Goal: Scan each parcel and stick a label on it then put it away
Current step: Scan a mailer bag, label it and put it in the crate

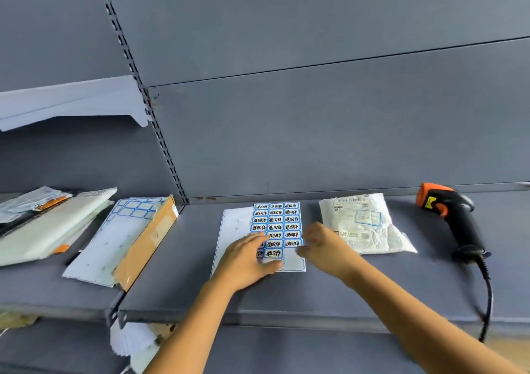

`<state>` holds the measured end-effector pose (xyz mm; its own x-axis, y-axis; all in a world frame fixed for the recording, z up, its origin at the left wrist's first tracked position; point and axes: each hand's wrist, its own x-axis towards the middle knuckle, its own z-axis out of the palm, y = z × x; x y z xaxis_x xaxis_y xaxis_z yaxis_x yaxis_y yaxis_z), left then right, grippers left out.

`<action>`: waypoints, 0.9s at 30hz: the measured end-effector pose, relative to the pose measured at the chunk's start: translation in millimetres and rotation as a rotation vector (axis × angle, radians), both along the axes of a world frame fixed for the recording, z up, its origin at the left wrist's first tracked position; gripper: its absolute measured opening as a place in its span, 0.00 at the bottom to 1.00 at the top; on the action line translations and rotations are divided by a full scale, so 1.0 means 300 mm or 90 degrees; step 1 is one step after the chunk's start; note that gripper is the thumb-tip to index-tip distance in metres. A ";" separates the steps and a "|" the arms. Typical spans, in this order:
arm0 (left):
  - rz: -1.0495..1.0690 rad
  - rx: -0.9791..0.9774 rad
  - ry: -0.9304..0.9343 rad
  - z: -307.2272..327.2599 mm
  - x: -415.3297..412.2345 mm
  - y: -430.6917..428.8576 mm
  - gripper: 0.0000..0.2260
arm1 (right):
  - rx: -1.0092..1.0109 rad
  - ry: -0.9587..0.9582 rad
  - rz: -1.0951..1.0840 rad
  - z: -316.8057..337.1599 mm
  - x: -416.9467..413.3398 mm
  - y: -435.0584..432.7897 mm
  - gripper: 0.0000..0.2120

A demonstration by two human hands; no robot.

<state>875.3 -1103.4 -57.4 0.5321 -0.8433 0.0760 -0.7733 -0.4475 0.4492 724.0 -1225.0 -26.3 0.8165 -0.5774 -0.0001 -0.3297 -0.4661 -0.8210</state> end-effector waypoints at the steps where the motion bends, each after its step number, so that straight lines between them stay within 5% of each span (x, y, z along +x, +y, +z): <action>1: -0.001 -0.009 0.000 -0.016 -0.002 0.002 0.30 | 0.027 0.016 0.008 -0.041 0.034 0.022 0.07; 7: 0.009 -0.097 -0.019 -0.070 0.006 0.002 0.28 | 0.237 -0.044 -0.183 -0.101 0.108 0.023 0.22; 10: -0.001 -0.126 -0.043 -0.076 0.003 0.003 0.27 | 0.351 -0.118 -0.220 -0.071 0.087 0.002 0.13; 15: -0.017 -0.119 -0.076 -0.074 -0.002 0.002 0.30 | 0.388 -0.131 -0.137 -0.055 0.070 0.018 0.09; 21: 0.004 -0.172 0.055 -0.062 -0.006 0.006 0.22 | 0.405 -0.190 -0.166 -0.078 0.110 0.069 0.19; 23: -0.011 -0.163 0.042 -0.057 -0.011 0.009 0.26 | 0.329 -0.217 -0.258 -0.094 0.107 0.081 0.21; 27: -0.022 -0.014 -0.079 -0.077 -0.011 0.005 0.42 | 0.405 -0.301 -0.270 -0.069 0.058 0.114 0.13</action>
